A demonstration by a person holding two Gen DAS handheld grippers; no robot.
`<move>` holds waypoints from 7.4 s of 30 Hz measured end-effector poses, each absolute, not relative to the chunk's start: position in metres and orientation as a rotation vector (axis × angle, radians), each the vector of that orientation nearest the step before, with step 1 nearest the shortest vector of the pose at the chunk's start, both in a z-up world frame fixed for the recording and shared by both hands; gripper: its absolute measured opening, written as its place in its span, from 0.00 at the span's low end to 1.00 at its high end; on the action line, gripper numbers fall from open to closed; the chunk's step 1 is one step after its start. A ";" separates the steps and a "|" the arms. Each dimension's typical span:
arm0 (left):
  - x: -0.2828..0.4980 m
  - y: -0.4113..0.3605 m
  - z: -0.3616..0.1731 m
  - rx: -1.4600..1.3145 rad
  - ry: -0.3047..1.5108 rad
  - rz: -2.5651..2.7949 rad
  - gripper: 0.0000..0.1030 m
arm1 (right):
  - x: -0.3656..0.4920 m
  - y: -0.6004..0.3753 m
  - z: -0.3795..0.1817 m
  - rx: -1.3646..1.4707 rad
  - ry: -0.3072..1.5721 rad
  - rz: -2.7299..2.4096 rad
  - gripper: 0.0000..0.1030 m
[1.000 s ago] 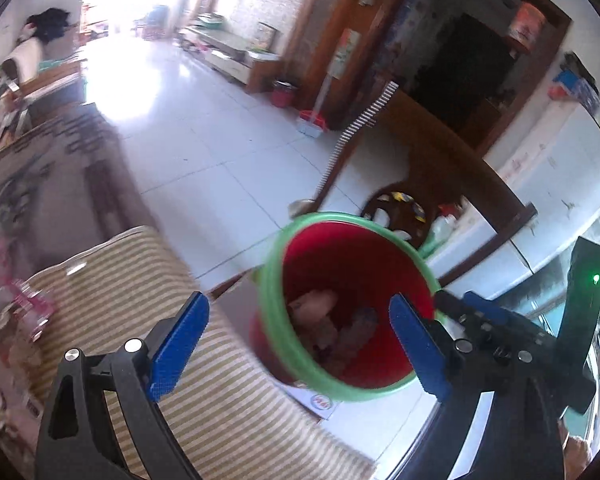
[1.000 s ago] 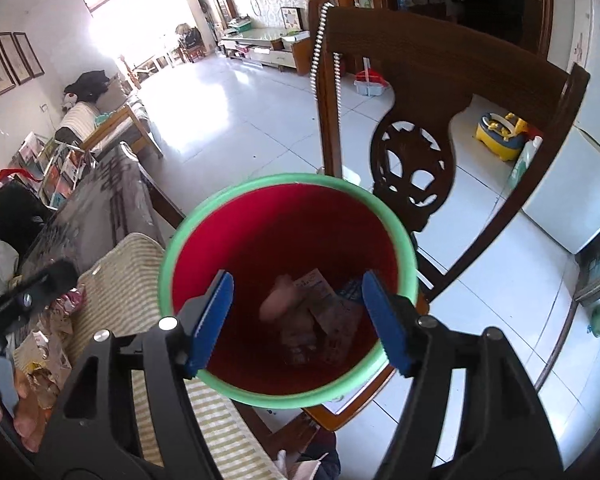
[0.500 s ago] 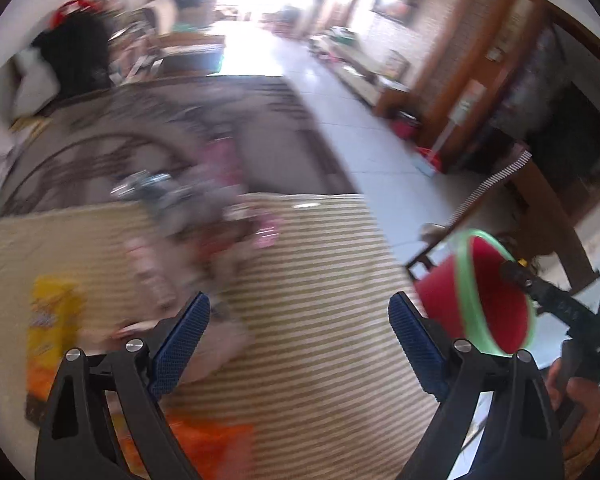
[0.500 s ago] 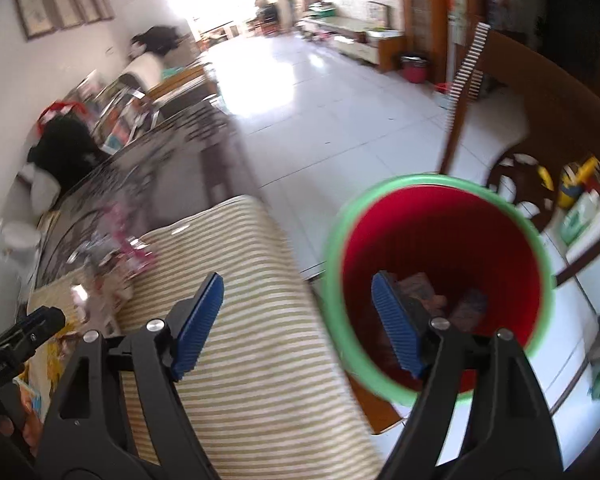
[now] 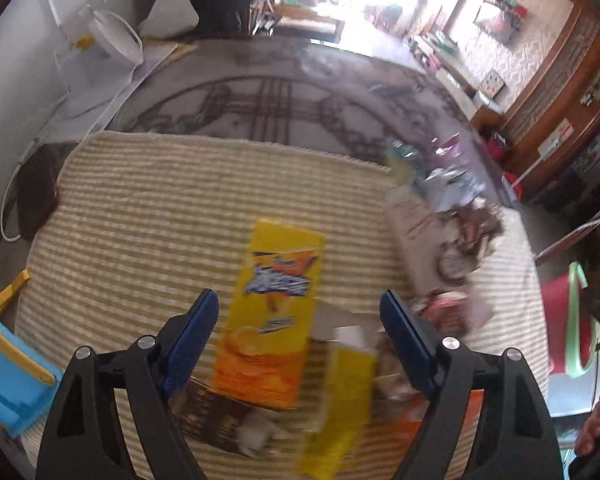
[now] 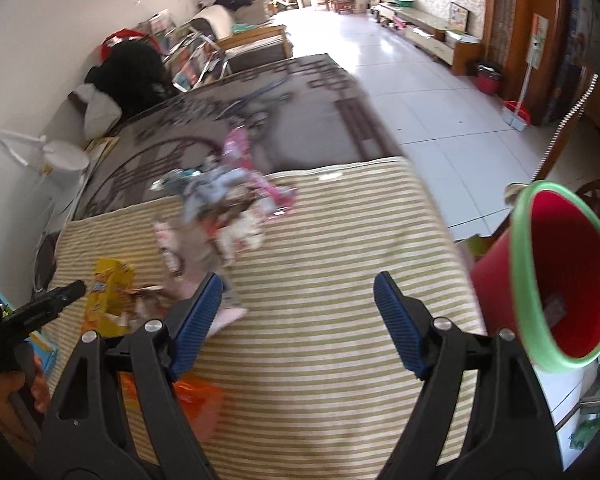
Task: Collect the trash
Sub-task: 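Move both open grippers back over the table, then grasp the yellow iced-tea carton with the left gripper, then grasp the crumpled paper wrapper with the right gripper while the left holds the carton, then lift the iced-tea carton and wrapper up off the table in both grippers, then carry the iced-tea carton and wrapper in both grippers over the red bin, then open both grippers to drop the carton and wrapper into the red bin, then move both open grippers back over the trash on the table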
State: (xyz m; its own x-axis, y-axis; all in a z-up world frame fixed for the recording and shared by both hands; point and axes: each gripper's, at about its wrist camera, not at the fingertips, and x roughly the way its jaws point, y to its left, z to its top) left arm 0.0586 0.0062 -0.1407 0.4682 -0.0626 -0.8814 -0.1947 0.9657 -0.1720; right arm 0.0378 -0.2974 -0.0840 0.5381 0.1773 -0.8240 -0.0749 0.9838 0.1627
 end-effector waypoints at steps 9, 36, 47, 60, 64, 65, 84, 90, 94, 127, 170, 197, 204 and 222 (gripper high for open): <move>0.085 0.018 -0.194 -0.211 1.235 0.010 0.76 | 0.023 -0.244 -0.092 0.112 1.024 0.164 0.74; 0.076 0.052 -0.206 -0.237 1.241 0.009 0.76 | 0.039 -0.147 -0.148 0.057 1.205 0.299 0.77; 0.070 0.068 -0.207 -0.256 1.263 0.043 0.76 | 0.047 -0.131 -0.160 0.004 1.232 0.316 0.77; 0.047 0.055 -0.198 -0.285 1.240 0.020 0.58 | 0.044 -0.128 -0.164 -0.004 1.230 0.358 0.42; 0.042 0.058 -0.186 -0.290 1.206 0.036 0.57 | 0.043 -0.133 -0.152 0.000 1.187 0.356 0.42; 0.041 0.059 -0.182 -0.291 1.195 0.042 0.57 | 0.043 -0.134 -0.150 0.004 1.179 0.355 0.42; 0.029 0.047 -0.086 -0.292 0.982 0.003 0.58 | 0.026 -0.156 -0.064 0.028 0.886 0.353 0.42; 0.031 0.037 -0.083 -0.276 0.969 -0.007 0.58 | 0.022 -0.173 -0.056 0.035 0.847 0.312 0.42; 0.031 0.032 -0.084 -0.272 0.970 -0.011 0.58 | 0.021 -0.181 -0.061 0.048 0.865 0.298 0.42; 0.024 -0.043 -0.075 -0.231 0.956 0.021 0.58 | 0.018 -0.258 -0.053 0.087 0.849 0.342 0.42; 0.053 -0.281 -0.043 -0.118 0.897 -0.299 0.58 | 0.003 -0.505 -0.044 0.213 0.774 0.068 0.42; 0.086 -0.447 -0.044 -0.001 0.937 -0.717 0.76 | -0.036 -0.628 -0.059 0.340 0.775 -0.338 0.71; 0.080 -0.361 -0.044 -0.074 0.915 -0.529 0.76 | -0.013 -0.589 -0.055 0.317 0.779 -0.244 0.72; 0.038 -0.080 -0.085 -0.327 0.982 -0.077 0.76 | 0.035 -0.336 -0.079 0.105 0.978 0.163 0.91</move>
State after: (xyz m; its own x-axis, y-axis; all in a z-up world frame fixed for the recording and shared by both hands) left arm 0.0384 -0.0801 -0.0854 0.5568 -0.2107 -0.8034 -0.0827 0.9484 -0.3060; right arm 0.0349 -0.3362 -0.0791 0.5479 0.1848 -0.8159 -0.0903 0.9827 0.1619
